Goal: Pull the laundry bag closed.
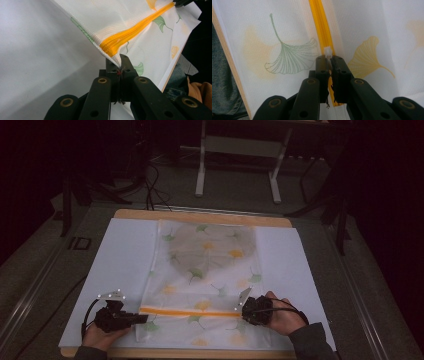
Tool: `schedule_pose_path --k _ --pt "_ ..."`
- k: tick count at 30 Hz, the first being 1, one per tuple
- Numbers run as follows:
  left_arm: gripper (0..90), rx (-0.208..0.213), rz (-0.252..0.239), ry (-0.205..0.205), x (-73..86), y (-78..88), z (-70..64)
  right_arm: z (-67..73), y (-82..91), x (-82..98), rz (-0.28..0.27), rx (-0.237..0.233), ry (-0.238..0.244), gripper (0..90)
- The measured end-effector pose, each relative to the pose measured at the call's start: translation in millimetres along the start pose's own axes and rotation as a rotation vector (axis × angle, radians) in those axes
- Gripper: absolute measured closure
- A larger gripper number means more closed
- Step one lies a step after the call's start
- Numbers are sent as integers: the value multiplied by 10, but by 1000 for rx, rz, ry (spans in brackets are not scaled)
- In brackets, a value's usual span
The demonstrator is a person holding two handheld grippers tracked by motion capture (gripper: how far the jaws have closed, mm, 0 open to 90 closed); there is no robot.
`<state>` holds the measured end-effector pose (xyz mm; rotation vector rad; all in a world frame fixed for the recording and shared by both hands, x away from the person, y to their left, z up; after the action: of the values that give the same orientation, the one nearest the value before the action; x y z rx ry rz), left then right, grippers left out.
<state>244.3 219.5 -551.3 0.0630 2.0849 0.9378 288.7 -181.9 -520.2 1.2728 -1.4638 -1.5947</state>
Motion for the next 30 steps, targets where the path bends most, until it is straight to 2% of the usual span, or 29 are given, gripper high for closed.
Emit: schedule_pose_path --k 30 --pt "887 -2 -1 3 3 3 6 -100 95 229 28 5 -21 844"
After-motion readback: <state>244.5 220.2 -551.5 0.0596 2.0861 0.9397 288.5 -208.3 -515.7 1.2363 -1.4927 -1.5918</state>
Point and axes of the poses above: each handheld gripper's, and its own axes: y roughly backward along the jaws, x roughly out of its underside, z roughly to its left, the point moved 3 cm from there along -y, roughly forward along the jaws, and after that the axes turned 8 degrees about -y, right-handed, at the moved point
